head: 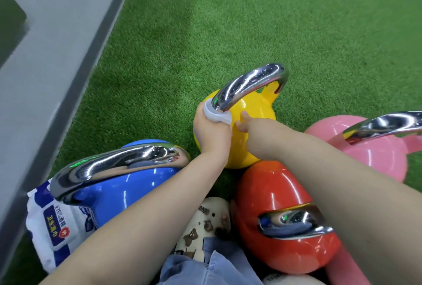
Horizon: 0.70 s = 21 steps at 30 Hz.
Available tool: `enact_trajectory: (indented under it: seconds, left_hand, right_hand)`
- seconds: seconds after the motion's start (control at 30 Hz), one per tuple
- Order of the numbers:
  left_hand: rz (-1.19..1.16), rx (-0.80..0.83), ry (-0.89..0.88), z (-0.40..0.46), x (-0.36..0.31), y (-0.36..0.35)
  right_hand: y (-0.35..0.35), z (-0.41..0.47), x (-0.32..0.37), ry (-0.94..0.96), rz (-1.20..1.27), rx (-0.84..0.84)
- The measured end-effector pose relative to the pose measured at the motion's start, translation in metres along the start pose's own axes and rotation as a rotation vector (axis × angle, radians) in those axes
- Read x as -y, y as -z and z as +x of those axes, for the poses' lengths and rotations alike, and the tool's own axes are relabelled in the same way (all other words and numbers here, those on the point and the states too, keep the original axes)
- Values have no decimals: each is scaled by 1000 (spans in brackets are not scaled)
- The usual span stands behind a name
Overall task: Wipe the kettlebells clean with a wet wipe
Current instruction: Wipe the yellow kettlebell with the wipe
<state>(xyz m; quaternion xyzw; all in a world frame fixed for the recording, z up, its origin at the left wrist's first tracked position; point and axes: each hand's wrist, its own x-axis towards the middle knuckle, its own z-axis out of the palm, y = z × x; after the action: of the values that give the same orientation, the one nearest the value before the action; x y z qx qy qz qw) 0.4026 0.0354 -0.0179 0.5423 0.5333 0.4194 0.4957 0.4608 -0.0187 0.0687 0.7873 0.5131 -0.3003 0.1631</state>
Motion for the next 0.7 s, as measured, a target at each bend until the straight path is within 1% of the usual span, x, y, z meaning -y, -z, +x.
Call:
enact_trajectory:
  seconds: [0.07, 0.13, 0.2, 0.27, 0.37, 0.43, 0.47, 0.53, 0.6, 0.7]
  left_hand:
    - [-11, 6, -19, -6, 0, 1]
    - [-51, 22, -14, -12, 5, 3]
    - [-81, 21, -16, -15, 13, 3]
    - [-49, 19, -32, -19, 15, 4]
    - [11, 45, -65, -19, 17, 7]
    - [74, 111, 12, -18, 20, 9]
    - [48, 114, 65, -17, 24, 7]
    - [9, 37, 119, -20, 26, 5]
    - [49, -14, 93, -24, 26, 6]
    - [49, 132, 94, -29, 23, 16]
  right_hand:
    - [-3, -1, 3, -9, 55, 19]
    - [-5, -5, 10, -27, 164, 5]
    - [-8, -11, 19, -49, 316, -32]
    - [-15, -15, 24, -72, 468, -98]
    - [-29, -18, 29, -91, 761, -175]
    - [-37, -18, 33, -67, 906, -193]
    - [-40, -18, 37, -54, 963, -205]
    - [-42, -16, 41, -40, 1041, -230]
    - [-43, -10, 43, -41, 1111, -252]
    - [-46, -2, 47, -55, 1235, -276]
